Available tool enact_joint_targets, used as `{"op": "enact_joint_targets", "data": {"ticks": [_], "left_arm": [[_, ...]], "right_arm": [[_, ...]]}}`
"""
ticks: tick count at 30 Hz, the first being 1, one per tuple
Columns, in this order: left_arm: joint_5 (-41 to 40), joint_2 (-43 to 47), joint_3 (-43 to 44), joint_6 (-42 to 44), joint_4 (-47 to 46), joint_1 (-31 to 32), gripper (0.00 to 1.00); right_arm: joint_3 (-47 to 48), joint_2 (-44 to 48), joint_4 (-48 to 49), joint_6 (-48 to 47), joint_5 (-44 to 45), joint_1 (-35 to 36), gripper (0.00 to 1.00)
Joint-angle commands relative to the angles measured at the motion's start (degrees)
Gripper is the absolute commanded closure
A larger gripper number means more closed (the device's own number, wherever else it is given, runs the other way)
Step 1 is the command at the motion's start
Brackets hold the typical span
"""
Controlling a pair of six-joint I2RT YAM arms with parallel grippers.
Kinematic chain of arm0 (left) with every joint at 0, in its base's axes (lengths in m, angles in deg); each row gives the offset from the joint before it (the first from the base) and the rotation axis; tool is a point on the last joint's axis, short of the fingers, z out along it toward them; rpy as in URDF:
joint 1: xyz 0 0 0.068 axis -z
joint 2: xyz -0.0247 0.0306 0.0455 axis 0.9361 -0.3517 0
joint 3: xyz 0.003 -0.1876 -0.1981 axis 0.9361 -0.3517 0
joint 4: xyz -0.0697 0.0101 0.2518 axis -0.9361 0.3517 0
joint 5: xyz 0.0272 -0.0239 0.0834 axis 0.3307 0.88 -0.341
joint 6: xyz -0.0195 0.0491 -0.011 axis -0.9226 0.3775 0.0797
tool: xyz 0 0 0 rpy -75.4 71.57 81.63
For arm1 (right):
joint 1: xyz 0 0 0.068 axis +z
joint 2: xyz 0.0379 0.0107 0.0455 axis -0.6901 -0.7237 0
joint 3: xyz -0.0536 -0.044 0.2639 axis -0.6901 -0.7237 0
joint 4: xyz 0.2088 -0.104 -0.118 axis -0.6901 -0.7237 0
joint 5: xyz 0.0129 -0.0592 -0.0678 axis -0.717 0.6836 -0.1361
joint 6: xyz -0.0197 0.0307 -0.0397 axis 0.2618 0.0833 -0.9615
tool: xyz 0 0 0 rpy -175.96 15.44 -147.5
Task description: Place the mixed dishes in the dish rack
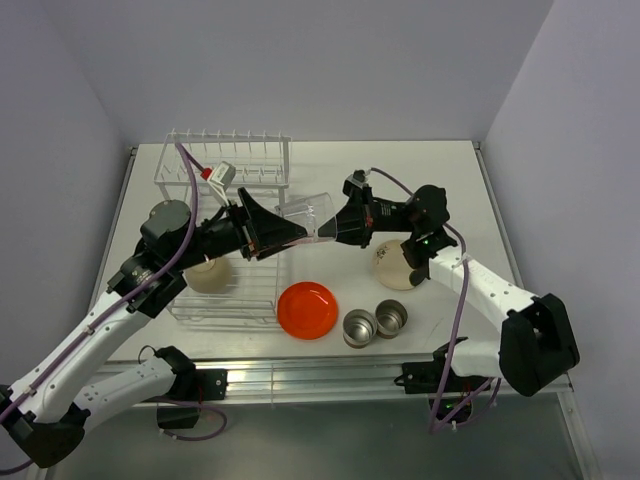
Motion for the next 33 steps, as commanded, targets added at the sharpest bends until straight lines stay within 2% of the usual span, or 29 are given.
{"op": "enact_joint_targets", "data": {"ticks": [1,5,19,23,24,27,29,32,33], "left_arm": [[-3.5,0.8,2.9,0.9,0.9,-0.4,0.11],[-3.6,0.8,2.9,0.2,0.2,-0.7,0.11],[-4.5,0.9,2.7,-0.8,-1.1,-0.7,0.15],[-4.0,1.6,1.8,-1.3,-1.7,-0.8,0.26],[-4.0,1.7,1.3,-1.4,-1.8,-0.7,0.36],[-3.8,2.2,0.5,-2.3,-2.9,-0.8,0.49],[-3.4,2.7,-0.4,-3.2,-3.9,-0.8,0.49],[-2.6,3.1,-1.7,-4.1,-5.8,-0.7,0.37],[-2.5,3.2,-2.2,-4.4,-6.6,-0.8,0.29]], "right_arm": [[0.2,4.3,0.0,-3.2,-0.8,1.0,1.0],[0.1,5.3,-5.1,-7.4,-0.7,1.3,1.0],[-0.4,5.9,-7.2,-8.8,-0.5,2.4,1.0],[0.1,5.2,-6.9,-8.8,-0.5,2.5,1.0],[0.2,5.1,-6.6,-8.8,-0.5,2.4,1.0],[0.5,4.5,-6.9,-9.0,-0.3,2.5,1.0],[0.8,4.1,-6.5,-8.8,-0.1,2.4,1.0],[1.0,3.4,-5.4,-8.1,-0.1,2.5,1.0],[1.0,3.2,-5.0,-7.9,0.1,2.4,1.0]]}}
